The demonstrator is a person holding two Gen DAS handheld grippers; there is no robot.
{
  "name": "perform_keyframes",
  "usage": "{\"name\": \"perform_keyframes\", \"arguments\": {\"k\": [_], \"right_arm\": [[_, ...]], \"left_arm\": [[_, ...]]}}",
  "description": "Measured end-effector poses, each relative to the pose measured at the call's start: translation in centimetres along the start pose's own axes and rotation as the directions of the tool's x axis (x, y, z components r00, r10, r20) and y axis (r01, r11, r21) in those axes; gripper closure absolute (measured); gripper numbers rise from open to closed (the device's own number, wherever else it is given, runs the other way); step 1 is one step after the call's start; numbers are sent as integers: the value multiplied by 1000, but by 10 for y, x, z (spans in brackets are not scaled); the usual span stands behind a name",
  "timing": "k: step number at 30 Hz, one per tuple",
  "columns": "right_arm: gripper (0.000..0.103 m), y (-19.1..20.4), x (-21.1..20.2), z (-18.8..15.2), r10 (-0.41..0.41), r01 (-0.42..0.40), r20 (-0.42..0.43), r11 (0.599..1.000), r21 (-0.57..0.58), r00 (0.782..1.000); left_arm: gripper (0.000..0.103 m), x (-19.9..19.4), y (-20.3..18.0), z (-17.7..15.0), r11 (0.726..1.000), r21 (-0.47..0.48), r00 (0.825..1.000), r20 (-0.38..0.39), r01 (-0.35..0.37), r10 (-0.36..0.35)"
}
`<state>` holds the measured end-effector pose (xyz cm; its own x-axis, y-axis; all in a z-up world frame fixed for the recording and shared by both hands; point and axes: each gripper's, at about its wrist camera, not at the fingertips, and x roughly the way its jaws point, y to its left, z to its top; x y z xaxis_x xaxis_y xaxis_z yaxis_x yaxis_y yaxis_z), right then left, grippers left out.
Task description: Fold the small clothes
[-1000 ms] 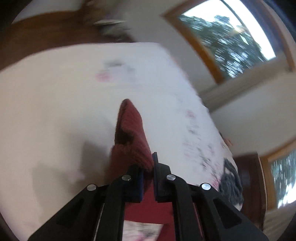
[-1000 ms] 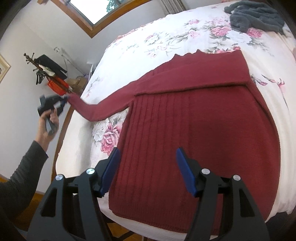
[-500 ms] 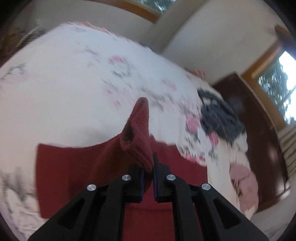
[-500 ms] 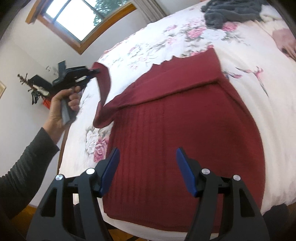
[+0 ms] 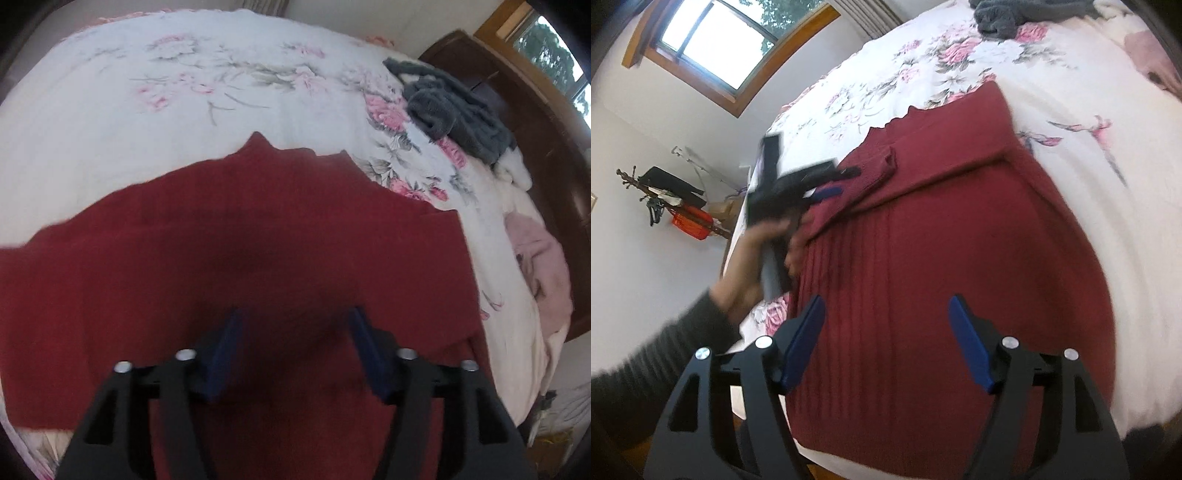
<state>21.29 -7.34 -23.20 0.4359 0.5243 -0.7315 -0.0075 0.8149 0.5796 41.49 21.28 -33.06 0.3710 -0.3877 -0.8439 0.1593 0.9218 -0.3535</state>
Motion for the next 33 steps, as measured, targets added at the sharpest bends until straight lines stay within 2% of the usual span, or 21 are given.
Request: {"name": "perform_keyframes", "arguments": {"k": [4,6,8,10,12,16,17,21,22,23,24,26,30,33], "right_arm": [[33,-13,41,55,113,-109,-41,990,86,993],[34,-17,74,91,186,-175,-68,974,146,980],[39,-21,115,126,260,-232,-109,948,220,960],[45,-28,160,153,292,-240,-149,925,294,945],[45,-34,202,173,290,-213,-190,914,345,938],[47,-46,244,185,273,-158,-230,894,419,934],[48,-45,250,188,237,-122,-240,902,413,941],[46,-33,259,193,231,-121,-251,913,390,940],[51,-31,261,194,234,-123,-256,915,385,938],[61,-29,263,196,233,-123,-261,917,378,937],[68,-27,266,199,233,-123,-265,919,374,936],[93,-22,269,203,218,-110,-281,929,354,935],[98,-10,254,215,177,-102,-263,956,275,948],[98,-6,223,228,160,-113,-202,968,225,966]], "left_arm": [[34,-37,29,-46,994,-96,999,26,48,-45],[32,-52,41,-72,990,-126,998,44,57,-51],[32,-65,50,-102,988,-146,998,47,42,-35],[32,-74,57,-131,982,-184,999,40,30,-23],[32,-81,60,-156,972,-228,998,24,54,-50],[31,-93,61,-187,955,-284,996,29,85,-80],[31,-94,61,-192,952,-289,995,21,96,-94],[31,-93,63,-205,954,-285,995,-4,93,-99],[31,-91,65,-207,953,-290,995,-11,91,-99],[31,-89,66,-208,951,-296,995,-15,92,-101],[31,-89,67,-209,948,-303,995,-13,95,-104],[31,-89,68,-209,948,-303,994,-13,96,-105],[31,-87,72,-210,942,-319,993,-18,102,-114],[31,-87,75,-214,938,-329,992,-27,106,-121]]}}
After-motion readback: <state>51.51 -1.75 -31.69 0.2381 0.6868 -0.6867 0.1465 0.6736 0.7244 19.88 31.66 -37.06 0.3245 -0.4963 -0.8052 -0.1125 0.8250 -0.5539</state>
